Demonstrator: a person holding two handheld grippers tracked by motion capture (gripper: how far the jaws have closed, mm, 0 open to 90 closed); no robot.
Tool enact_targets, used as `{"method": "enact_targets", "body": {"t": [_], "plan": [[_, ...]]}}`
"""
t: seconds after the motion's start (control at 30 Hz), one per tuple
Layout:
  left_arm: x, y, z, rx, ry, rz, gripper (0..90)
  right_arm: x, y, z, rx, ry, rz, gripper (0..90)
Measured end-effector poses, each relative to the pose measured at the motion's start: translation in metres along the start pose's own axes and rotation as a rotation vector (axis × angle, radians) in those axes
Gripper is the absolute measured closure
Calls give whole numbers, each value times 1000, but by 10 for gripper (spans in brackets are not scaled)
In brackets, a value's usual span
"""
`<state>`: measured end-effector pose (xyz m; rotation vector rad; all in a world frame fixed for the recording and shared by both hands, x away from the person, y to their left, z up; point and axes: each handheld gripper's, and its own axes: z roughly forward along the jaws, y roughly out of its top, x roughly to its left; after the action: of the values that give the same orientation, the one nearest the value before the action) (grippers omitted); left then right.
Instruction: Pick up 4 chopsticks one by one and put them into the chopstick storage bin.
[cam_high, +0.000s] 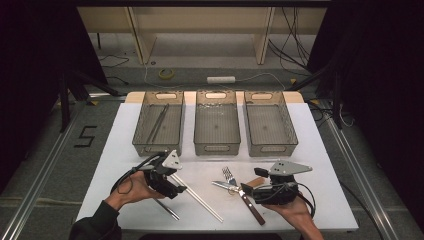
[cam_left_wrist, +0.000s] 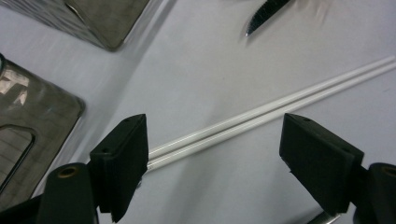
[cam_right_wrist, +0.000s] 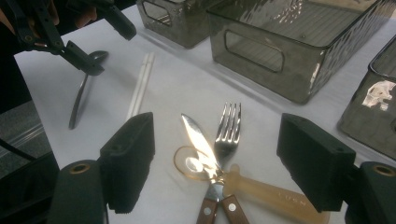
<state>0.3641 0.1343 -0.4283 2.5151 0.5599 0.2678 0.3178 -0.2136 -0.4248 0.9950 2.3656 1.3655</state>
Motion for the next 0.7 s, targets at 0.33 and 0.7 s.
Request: {"method": "enact_targets", "body": {"t": [0.33, 0.7], "plan": [[-3, -1, 7, 49, -29, 41, 240, 0, 0, 0, 6, -2, 0, 288], [-5, -2, 17, 109, -53, 99, 243, -1, -1, 0, 9, -1, 0, 288]]}}
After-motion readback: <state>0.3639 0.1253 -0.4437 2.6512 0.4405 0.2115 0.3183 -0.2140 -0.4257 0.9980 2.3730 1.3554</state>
